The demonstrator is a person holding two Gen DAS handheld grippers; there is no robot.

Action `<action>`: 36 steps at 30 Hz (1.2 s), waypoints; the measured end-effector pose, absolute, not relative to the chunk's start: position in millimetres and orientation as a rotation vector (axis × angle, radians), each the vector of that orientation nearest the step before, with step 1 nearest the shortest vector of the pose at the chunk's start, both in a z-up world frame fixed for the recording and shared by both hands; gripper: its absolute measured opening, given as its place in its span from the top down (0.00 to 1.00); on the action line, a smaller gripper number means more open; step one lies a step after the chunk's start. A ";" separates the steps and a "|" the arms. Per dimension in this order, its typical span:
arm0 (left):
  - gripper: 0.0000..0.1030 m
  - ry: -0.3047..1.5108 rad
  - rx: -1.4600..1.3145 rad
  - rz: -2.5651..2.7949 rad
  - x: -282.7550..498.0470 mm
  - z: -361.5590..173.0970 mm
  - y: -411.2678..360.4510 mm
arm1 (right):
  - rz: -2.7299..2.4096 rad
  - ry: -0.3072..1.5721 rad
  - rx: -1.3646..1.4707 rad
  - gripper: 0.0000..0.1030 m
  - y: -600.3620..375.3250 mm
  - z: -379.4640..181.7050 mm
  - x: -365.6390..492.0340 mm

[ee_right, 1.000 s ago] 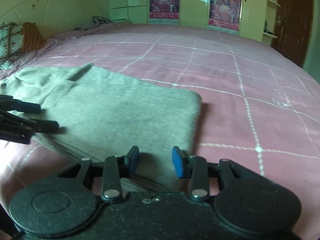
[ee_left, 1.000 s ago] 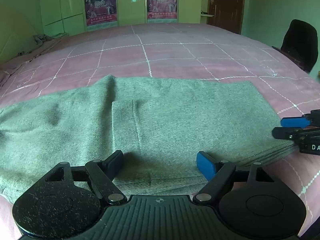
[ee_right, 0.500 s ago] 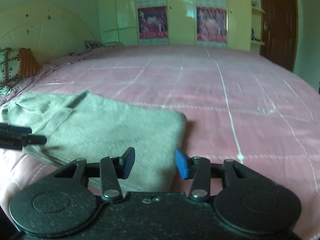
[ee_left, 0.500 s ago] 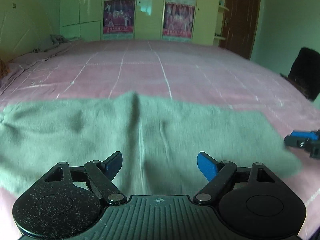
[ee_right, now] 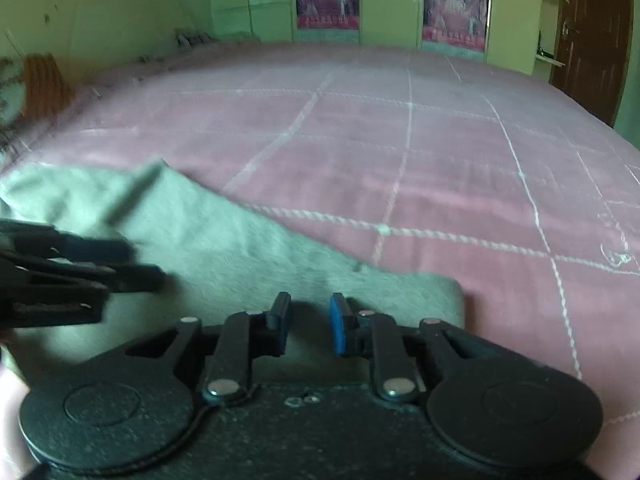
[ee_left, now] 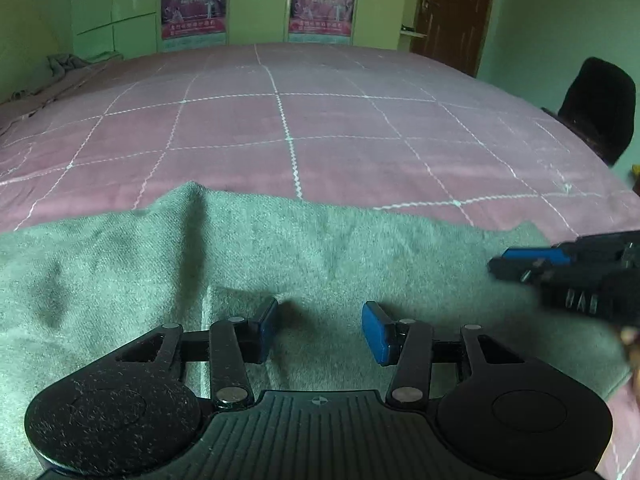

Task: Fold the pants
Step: 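Reach the left gripper to the sweatpants edge and close on it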

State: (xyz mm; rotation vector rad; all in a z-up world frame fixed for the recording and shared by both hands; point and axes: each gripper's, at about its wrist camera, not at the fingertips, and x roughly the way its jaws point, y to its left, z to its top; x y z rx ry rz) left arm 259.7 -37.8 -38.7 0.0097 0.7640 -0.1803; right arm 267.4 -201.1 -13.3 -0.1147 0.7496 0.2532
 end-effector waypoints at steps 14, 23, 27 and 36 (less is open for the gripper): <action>0.40 0.764 0.089 -0.108 216.6 -33.6 -33.2 | 0.206 0.766 -0.143 0.76 -223.4 -8.9 228.2; 0.34 0.779 -0.016 -0.071 188.6 -35.8 -13.8 | 0.272 0.759 -0.203 0.61 -210.3 -13.4 197.2; 0.34 0.773 0.023 -0.062 173.2 -37.2 -11.3 | 0.263 0.689 -0.174 0.62 -215.5 2.9 183.6; 0.32 0.725 0.017 -0.042 162.0 -26.7 -3.6 | 0.257 0.721 -0.136 0.58 -221.2 -2.5 176.2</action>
